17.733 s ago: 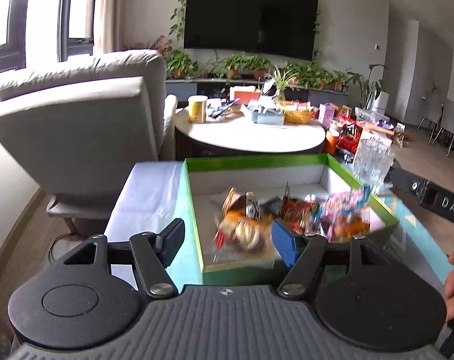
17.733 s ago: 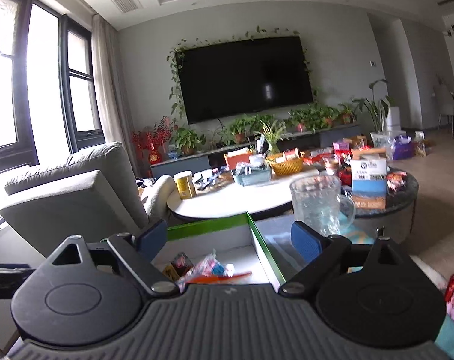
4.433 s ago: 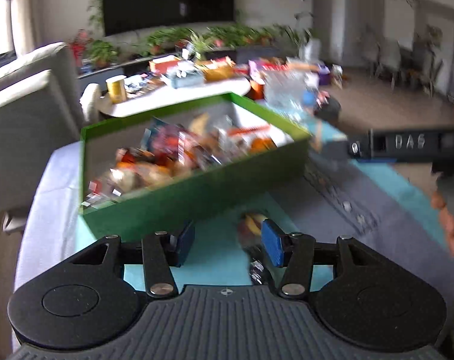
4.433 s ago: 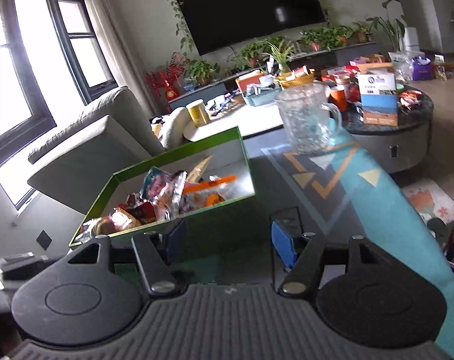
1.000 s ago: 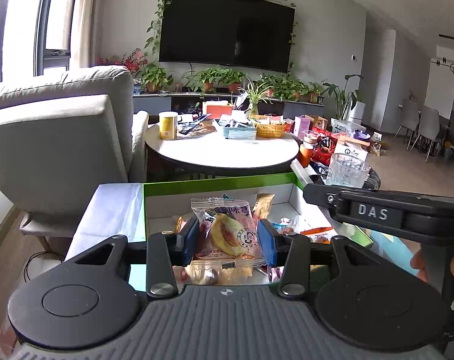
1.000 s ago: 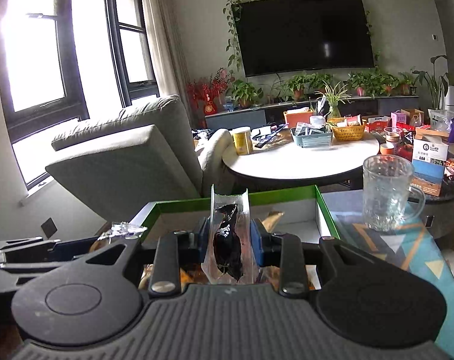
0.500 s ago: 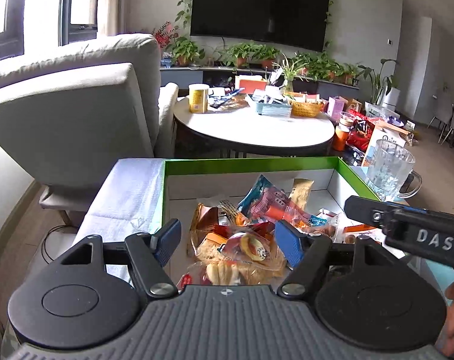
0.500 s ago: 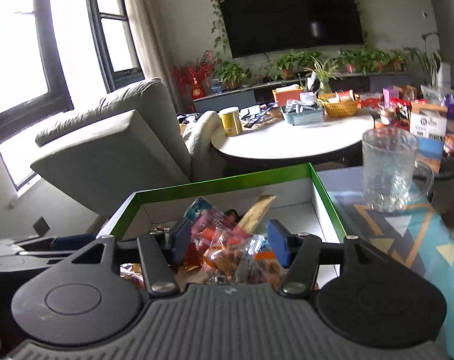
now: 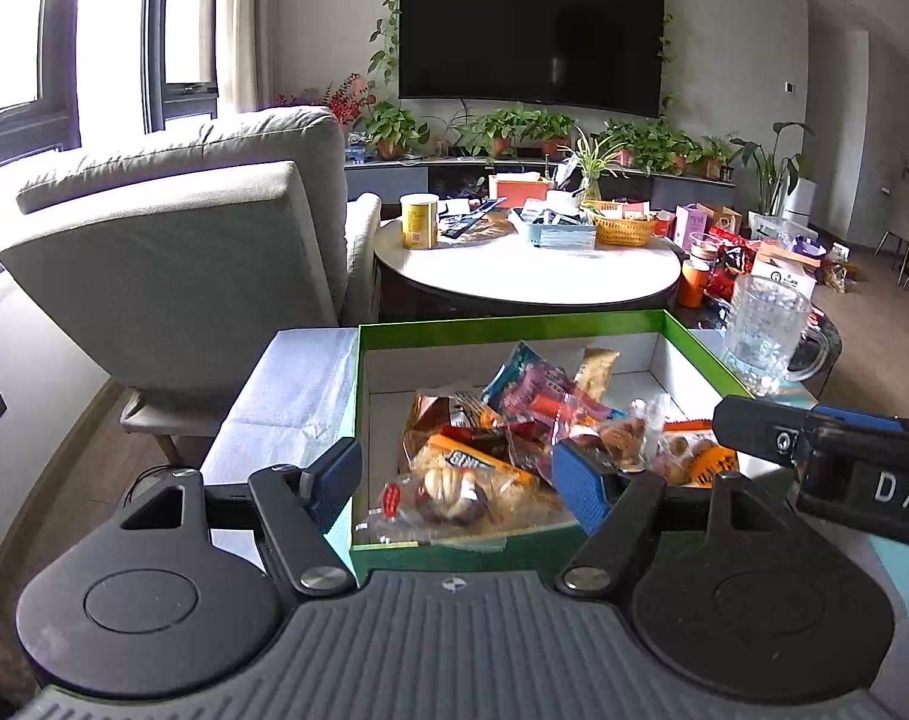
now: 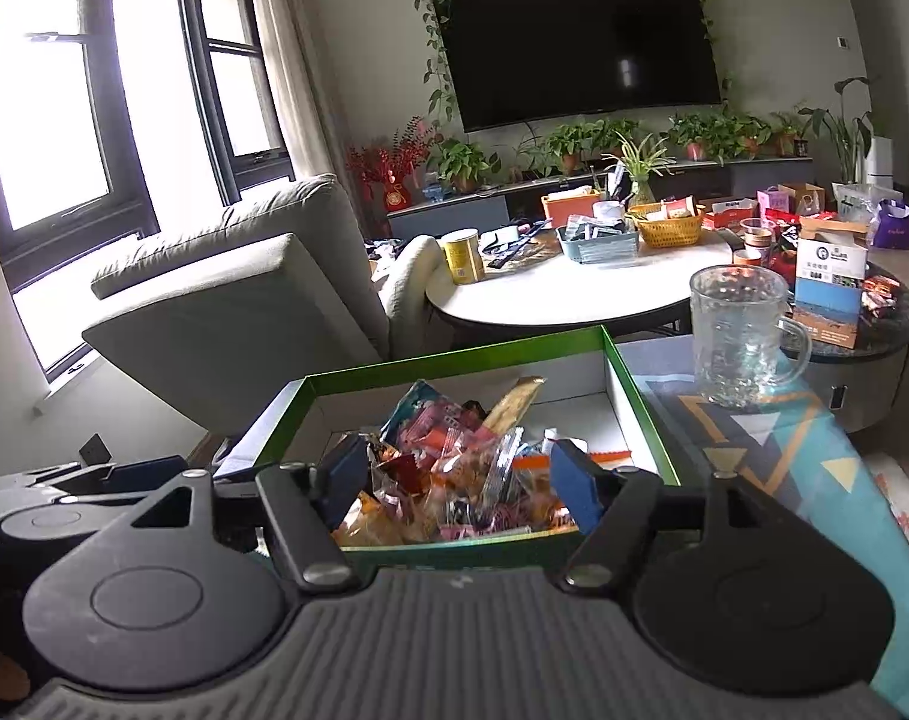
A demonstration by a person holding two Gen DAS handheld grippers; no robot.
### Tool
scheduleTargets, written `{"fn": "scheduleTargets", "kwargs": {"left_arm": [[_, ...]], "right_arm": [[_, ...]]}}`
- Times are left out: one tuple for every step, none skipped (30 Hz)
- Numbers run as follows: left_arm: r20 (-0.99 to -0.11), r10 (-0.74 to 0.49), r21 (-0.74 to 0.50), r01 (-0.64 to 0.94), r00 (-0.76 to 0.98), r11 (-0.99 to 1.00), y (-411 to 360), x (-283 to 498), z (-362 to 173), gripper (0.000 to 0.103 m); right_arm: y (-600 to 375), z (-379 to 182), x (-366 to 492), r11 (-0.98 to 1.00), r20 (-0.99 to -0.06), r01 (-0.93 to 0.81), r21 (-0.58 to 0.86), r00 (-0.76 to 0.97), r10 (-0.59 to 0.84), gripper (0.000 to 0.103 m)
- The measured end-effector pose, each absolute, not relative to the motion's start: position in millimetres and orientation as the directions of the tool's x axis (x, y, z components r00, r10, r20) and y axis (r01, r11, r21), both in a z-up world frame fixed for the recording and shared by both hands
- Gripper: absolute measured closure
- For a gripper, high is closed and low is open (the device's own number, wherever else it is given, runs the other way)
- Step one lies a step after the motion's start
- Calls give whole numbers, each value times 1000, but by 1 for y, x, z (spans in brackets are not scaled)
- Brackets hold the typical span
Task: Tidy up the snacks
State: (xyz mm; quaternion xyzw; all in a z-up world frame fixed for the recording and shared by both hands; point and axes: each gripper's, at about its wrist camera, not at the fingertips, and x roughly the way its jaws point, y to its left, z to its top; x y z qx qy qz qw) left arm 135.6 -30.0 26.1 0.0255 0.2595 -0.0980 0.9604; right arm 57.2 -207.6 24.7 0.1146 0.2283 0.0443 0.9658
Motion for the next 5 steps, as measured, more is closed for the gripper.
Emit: {"fn": "scheduleTargets", "kwargs": {"left_arm": [[-501,-173,2,202,848,979,-30,133,27,35],[-499,-170,5,199,850,980,-30,130,28,35],[-497,-168,6,197,851,980,-30,128,28,35],[-497,-168,5,197,851,980,-30,125,29,35],[-497,-169,4,197,851,980,-29,122,29,35]], "right_arm": [[-207,25,54,969,-433,-29,246,891,136,66],[-208,24,52,968,-434,-26,250,891,136,66],[-208,24,49,967,-434,-24,253,891,136,66],[-207,24,47,967,-433,-24,253,891,136,66],[-207,23,44,967,-432,-24,253,892,135,66]]}}
